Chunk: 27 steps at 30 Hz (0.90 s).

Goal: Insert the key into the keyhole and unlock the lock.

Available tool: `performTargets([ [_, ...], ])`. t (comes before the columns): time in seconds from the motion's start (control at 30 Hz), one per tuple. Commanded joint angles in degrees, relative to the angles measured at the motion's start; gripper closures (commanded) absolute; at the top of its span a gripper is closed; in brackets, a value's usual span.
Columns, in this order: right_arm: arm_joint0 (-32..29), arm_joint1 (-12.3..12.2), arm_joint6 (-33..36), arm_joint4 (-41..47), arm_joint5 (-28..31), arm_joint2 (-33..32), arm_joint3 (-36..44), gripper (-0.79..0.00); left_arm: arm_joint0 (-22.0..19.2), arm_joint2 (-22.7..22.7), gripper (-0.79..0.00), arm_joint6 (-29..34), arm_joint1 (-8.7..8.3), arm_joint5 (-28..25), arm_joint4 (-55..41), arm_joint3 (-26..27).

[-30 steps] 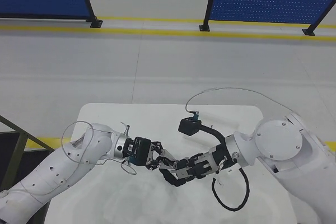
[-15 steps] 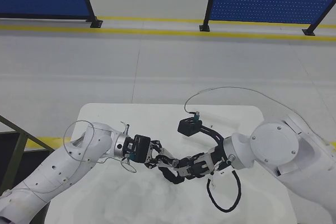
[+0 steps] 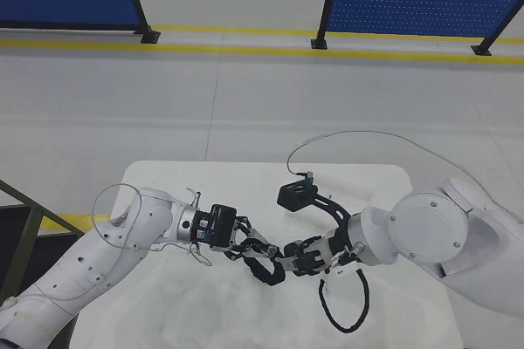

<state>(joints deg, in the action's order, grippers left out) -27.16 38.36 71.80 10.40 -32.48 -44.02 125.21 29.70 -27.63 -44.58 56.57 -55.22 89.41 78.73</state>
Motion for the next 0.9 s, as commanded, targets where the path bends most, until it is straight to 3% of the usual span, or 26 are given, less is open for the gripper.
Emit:
performTargets([
  [0.0,1.2,-0.3,-0.4,0.3,-0.4,1.2,0.2,0.0,0.1,-0.3,0.0,1.3,0.16,-0.6,-0.9,-0.2],
  [0.37,6.9,-1.0,-2.4,2.4,-2.4,6.9,-0.3,0.0,0.5,-0.9,0.0,6.0,1.28,-2.8,-3.5,0.0],
  [0.87,11.3,-1.0,-4.1,3.4,-4.1,12.0,-1.6,0.0,0.5,-0.4,0.0,6.7,1.76,-2.8,-3.6,0.0],
])
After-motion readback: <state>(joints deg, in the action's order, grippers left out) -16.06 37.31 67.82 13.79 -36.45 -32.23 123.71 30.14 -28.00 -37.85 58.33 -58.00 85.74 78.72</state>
